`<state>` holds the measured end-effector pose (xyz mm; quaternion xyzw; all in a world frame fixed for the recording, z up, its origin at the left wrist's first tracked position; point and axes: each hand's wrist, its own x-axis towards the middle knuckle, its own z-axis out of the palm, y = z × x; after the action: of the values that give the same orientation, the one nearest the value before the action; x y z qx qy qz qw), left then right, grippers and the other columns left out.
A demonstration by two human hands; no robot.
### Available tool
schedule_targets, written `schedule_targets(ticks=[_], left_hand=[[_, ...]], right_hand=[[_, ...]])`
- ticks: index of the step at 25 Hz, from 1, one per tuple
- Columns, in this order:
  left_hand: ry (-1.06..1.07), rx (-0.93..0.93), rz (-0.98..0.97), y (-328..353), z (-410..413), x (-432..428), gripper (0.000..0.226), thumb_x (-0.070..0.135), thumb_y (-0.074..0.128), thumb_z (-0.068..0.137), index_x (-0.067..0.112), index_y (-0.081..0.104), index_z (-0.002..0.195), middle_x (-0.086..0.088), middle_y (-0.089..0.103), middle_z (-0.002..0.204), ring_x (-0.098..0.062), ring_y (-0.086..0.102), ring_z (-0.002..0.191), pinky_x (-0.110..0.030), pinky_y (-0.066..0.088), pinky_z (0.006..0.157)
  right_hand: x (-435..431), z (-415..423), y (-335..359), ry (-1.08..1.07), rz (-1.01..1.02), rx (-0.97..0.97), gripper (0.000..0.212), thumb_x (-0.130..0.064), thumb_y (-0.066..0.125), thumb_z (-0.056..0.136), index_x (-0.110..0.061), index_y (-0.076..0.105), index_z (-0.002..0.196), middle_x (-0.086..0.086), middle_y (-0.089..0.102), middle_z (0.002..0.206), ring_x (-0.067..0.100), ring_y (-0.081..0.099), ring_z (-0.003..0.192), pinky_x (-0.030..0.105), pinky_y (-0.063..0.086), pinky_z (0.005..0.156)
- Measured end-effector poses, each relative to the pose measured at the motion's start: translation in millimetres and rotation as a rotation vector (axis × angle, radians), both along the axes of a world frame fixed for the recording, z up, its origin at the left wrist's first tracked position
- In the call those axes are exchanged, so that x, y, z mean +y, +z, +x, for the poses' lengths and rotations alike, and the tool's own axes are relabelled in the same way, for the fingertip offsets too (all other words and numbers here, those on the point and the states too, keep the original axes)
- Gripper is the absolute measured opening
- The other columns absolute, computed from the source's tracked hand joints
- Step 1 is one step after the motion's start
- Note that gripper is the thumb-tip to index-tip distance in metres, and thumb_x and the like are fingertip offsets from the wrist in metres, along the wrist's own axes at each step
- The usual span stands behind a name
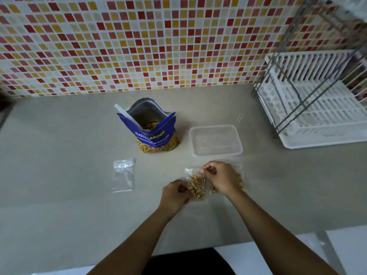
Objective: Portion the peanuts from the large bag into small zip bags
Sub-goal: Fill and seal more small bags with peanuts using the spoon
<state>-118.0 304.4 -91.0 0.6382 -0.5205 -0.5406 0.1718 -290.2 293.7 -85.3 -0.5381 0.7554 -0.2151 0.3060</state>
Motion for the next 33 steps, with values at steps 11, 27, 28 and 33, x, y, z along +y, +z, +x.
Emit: schedule_targets(ticks=[11, 27, 28, 33], left_hand=[[-0.008, -0.238, -0.459, -4.8, 6.8, 12.4, 0.037, 0.033, 0.060, 0.088, 0.010, 0.059, 0.117, -0.010, 0.070, 0.089, -0.026, 0.065, 0.083, -0.031, 0.047, 0.075], [0.210, -0.642, -0.244, 8.4, 142.1, -50.6, 0.049, 0.025, 0.065, 0.084, -0.005, 0.052, 0.120, -0.026, 0.055, 0.114, -0.042, 0.052, 0.107, -0.042, 0.041, 0.091], [0.228, -0.612, -0.197, 5.7, 144.8, -52.0, 0.050, 0.026, 0.065, 0.084, -0.003, 0.049, 0.121, -0.025, 0.055, 0.116, -0.041, 0.052, 0.109, -0.040, 0.041, 0.091], [0.346, -0.429, -0.071, -1.9, 154.6, -61.1, 0.042, 0.029, 0.069, 0.079, 0.005, 0.056, 0.112, -0.013, 0.065, 0.108, -0.032, 0.059, 0.105, -0.032, 0.045, 0.084]], right_hand=[[19.4, 9.4, -16.1, -0.319, -0.302, 0.260, 0.031, -0.047, 0.056, 0.086, -0.021, 0.070, 0.094, 0.000, 0.072, 0.086, 0.023, 0.066, 0.081, 0.028, 0.046, 0.066], [12.1, 152.5, -61.5, 0.337, -0.181, 0.491, 0.067, -0.052, 0.034, 0.085, -0.009, 0.050, 0.132, 0.011, 0.047, 0.142, 0.027, 0.043, 0.133, 0.045, 0.035, 0.107], [13.3, 152.9, -62.7, 0.338, -0.169, 0.509, 0.068, -0.053, 0.034, 0.085, -0.009, 0.048, 0.134, 0.010, 0.045, 0.144, 0.026, 0.042, 0.134, 0.041, 0.032, 0.109], [13.1, 153.7, -59.5, 0.337, -0.135, 0.536, 0.069, -0.055, 0.032, 0.086, -0.010, 0.045, 0.137, 0.009, 0.042, 0.146, 0.024, 0.039, 0.136, 0.038, 0.018, 0.109]])
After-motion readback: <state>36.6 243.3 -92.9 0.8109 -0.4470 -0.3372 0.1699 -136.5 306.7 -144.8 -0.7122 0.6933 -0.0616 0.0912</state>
